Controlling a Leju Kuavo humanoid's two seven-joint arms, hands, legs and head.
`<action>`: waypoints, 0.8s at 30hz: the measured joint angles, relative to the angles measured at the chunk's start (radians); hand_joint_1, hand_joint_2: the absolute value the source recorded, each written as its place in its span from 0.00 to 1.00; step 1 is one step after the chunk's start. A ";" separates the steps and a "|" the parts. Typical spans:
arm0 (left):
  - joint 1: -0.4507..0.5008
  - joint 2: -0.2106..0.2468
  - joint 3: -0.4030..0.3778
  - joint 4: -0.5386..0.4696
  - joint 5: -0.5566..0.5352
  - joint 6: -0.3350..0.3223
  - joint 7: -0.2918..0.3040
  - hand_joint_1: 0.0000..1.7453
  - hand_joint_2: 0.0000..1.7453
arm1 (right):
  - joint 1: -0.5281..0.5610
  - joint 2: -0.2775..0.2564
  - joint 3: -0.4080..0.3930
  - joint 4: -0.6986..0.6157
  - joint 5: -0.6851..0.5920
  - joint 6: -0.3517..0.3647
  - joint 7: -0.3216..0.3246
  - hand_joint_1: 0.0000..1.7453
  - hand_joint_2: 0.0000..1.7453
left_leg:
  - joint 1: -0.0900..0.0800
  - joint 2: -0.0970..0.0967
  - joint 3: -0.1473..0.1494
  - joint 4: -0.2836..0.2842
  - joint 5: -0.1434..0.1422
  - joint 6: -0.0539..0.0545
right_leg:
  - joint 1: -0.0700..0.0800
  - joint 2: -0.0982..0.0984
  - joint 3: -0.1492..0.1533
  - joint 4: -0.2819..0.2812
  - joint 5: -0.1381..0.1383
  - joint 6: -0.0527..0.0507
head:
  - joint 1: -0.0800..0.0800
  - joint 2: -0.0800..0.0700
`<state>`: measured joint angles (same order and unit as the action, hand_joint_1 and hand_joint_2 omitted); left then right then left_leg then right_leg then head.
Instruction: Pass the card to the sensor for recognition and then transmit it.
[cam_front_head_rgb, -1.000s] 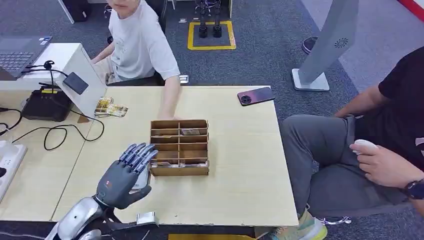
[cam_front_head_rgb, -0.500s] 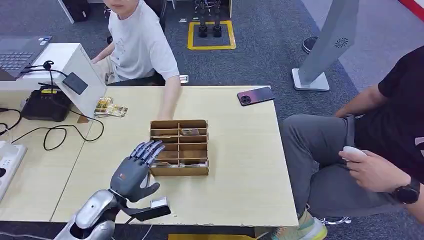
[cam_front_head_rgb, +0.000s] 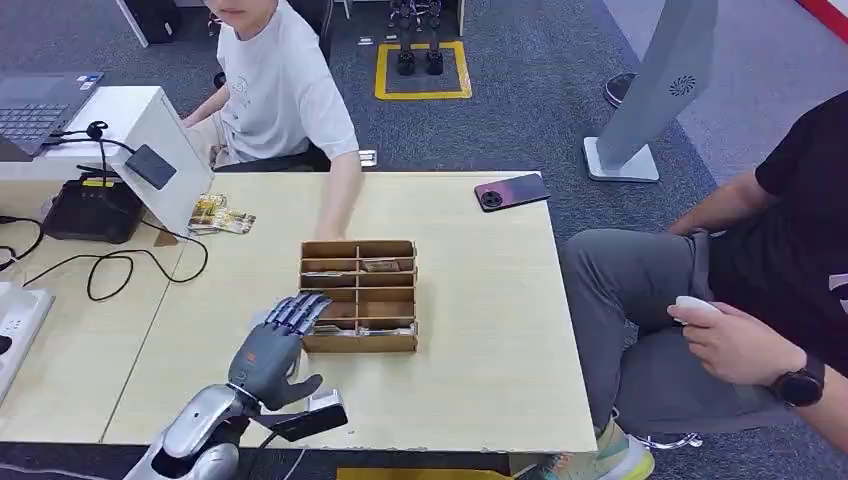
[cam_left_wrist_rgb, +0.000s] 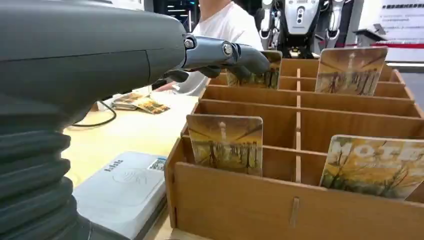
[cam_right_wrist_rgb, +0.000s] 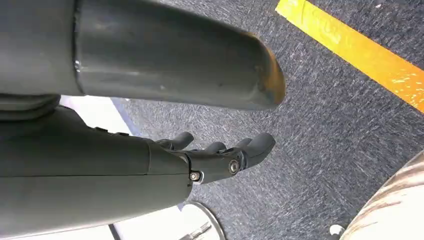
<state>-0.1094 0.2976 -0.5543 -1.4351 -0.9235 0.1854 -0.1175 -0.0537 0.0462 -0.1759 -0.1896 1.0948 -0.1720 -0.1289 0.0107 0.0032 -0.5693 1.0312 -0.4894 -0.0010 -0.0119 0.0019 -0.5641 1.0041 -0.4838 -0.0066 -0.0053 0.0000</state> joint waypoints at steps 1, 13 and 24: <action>0.000 -0.003 0.000 0.003 -0.002 0.000 0.003 0.00 1.00 | 0.000 0.000 0.000 0.000 0.001 0.000 0.001 0.00 0.00 | 0.000 0.000 0.000 0.000 0.000 0.000 | 0.000 0.000 0.000 0.000 0.000 0.000 | 0.000 0.000; 0.000 -0.039 0.007 0.031 -0.007 0.038 0.005 0.00 1.00 | 0.000 0.001 0.000 0.000 0.006 -0.001 0.004 0.00 0.00 | 0.000 0.000 0.000 0.000 0.000 0.000 | 0.000 0.000 0.000 0.000 0.000 0.000 | 0.000 0.000; 0.000 -0.094 0.039 0.031 0.016 0.108 -0.006 0.00 1.00 | 0.001 0.002 -0.007 0.000 0.013 -0.002 0.002 0.00 0.00 | 0.000 0.000 0.000 0.000 0.000 0.000 | 0.000 0.000 0.000 0.000 0.000 0.000 | 0.000 0.000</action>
<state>-0.1091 0.2033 -0.5157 -1.4042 -0.9079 0.2934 -0.1232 -0.0530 0.0481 -0.1831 -0.1896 1.1074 -0.1736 -0.1270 0.0107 0.0031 -0.5692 1.0312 -0.4894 -0.0010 -0.0119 0.0018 -0.5640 1.0041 -0.4838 -0.0066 -0.0050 0.0000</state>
